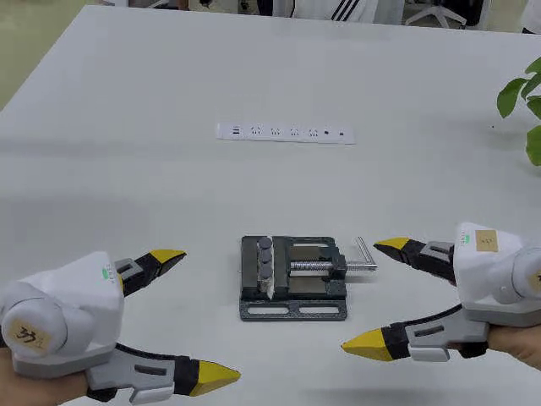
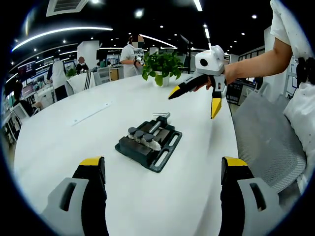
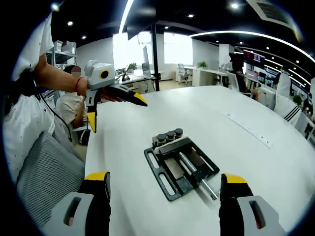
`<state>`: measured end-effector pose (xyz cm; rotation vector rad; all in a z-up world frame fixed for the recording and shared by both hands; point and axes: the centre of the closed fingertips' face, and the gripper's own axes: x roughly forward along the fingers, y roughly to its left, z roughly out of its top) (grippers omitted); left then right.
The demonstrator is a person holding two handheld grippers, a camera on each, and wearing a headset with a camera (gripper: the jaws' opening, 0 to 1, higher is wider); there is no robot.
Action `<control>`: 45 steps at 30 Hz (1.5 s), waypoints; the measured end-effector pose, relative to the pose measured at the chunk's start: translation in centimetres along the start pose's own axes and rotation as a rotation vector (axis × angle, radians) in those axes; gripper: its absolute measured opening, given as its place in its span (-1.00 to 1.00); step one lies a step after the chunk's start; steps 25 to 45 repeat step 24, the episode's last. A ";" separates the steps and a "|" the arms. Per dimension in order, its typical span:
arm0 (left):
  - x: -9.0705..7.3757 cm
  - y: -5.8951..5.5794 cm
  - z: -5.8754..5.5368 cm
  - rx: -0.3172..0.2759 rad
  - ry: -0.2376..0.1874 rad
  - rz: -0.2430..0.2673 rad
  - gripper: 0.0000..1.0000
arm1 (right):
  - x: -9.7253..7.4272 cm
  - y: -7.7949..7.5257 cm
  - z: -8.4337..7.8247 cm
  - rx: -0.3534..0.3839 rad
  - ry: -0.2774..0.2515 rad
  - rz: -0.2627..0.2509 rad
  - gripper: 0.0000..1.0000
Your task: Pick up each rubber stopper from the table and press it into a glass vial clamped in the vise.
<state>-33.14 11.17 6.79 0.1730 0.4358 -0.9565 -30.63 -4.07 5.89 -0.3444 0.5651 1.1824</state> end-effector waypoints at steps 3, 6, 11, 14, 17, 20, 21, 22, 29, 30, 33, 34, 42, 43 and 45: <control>0.1 -0.1 0.2 0.003 -0.001 -0.003 0.95 | -0.1 -0.1 0.0 0.000 -0.001 -0.001 0.82; 0.1 -0.1 0.3 0.004 -0.004 -0.004 0.95 | -0.2 -0.1 0.0 -0.003 0.000 -0.002 0.82; 0.2 -0.3 0.6 0.009 -0.005 -0.008 0.93 | -0.2 0.0 0.2 -0.004 -0.002 -0.002 0.81; 0.2 -0.3 0.7 0.011 -0.004 -0.009 0.93 | -0.3 0.0 0.3 -0.003 -0.003 -0.004 0.81; 0.3 -0.6 1.0 0.012 -0.005 -0.008 0.93 | -0.3 -0.1 0.4 -0.003 -0.007 -0.003 0.81; 0.2 -0.6 1.0 0.012 -0.004 -0.007 0.93 | -0.3 -0.2 0.5 -0.005 -0.008 -0.004 0.81; 0.2 -0.5 1.0 0.012 -0.004 -0.006 0.93 | -0.3 -0.2 0.6 -0.006 -0.008 -0.004 0.81; 0.2 -0.4 0.8 0.011 -0.003 -0.007 0.93 | -0.2 -0.2 0.6 -0.006 -0.008 -0.004 0.80; 0.1 -0.2 0.7 0.012 -0.003 -0.007 0.93 | -0.2 -0.1 0.7 -0.005 -0.010 -0.004 0.80; 0.1 -0.2 0.7 0.012 -0.003 -0.007 0.93 | -0.2 -0.1 0.7 -0.005 -0.010 -0.004 0.80; 0.1 -0.2 0.7 0.012 -0.003 -0.007 0.93 | -0.2 -0.1 0.7 -0.005 -0.010 -0.004 0.80; 0.1 -0.2 0.7 0.012 -0.003 -0.007 0.93 | -0.2 -0.1 0.7 -0.005 -0.010 -0.004 0.80; 0.1 -0.2 0.7 0.012 -0.003 -0.007 0.93 | -0.2 -0.1 0.7 -0.005 -0.010 -0.004 0.80; 0.1 -0.2 0.7 0.012 -0.003 -0.007 0.93 | -0.2 -0.1 0.7 -0.005 -0.010 -0.004 0.80; 0.1 -0.2 0.7 0.012 -0.003 -0.007 0.93 | -0.2 -0.1 0.7 -0.005 -0.010 -0.004 0.80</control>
